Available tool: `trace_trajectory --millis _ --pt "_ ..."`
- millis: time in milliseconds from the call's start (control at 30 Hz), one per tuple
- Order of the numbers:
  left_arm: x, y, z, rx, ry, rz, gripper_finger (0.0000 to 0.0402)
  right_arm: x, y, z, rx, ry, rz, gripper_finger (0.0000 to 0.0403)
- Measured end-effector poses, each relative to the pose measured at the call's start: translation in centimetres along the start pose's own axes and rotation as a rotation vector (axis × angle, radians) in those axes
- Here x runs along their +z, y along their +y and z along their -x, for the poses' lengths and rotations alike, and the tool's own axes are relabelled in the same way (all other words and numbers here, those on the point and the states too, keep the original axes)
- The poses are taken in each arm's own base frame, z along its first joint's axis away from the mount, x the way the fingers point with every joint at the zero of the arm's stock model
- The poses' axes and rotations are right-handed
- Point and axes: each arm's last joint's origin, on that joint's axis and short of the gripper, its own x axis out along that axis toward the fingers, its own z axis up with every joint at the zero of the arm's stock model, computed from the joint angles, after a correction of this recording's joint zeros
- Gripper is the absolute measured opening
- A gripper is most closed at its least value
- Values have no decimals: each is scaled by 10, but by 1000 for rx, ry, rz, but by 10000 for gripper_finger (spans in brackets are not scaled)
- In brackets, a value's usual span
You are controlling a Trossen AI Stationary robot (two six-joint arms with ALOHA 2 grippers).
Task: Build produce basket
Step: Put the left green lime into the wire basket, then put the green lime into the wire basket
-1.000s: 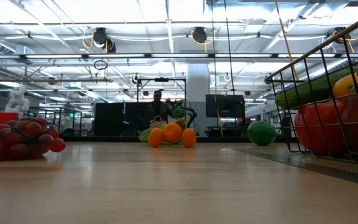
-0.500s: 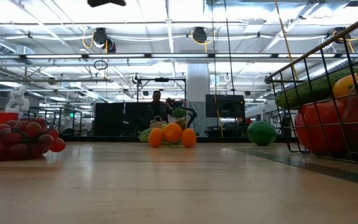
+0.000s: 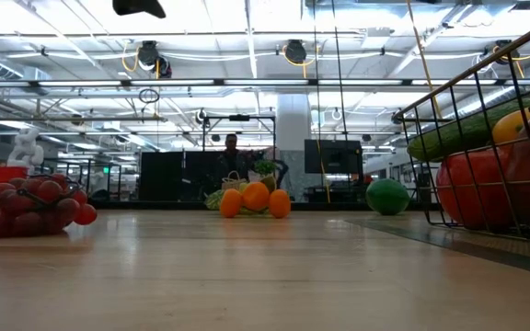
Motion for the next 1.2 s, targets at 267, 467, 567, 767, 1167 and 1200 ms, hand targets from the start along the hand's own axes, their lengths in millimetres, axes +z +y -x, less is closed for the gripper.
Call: trace_trajectory --millis 267,467,567,767,1167,1200 --pt "-6 2 0 26 58 6 277 -19 -13 5 -103 254 -166 310" --pt "-8 0 0 32 75 -2 275 -30 -23 10 -214 384 -257 313" --pt "-8 -1 -1 27 72 -6 275 -31 -28 11 -276 402 -321 313" --pt "-4 -1 -7 76 55 -4 275 -32 -32 10 -322 389 -395 315" --pt "6 0 -20 88 19 83 275 -33 -41 8 -251 473 -428 389" --pt "7 2 -22 98 21 87 275 -29 -43 10 -235 467 -427 394"
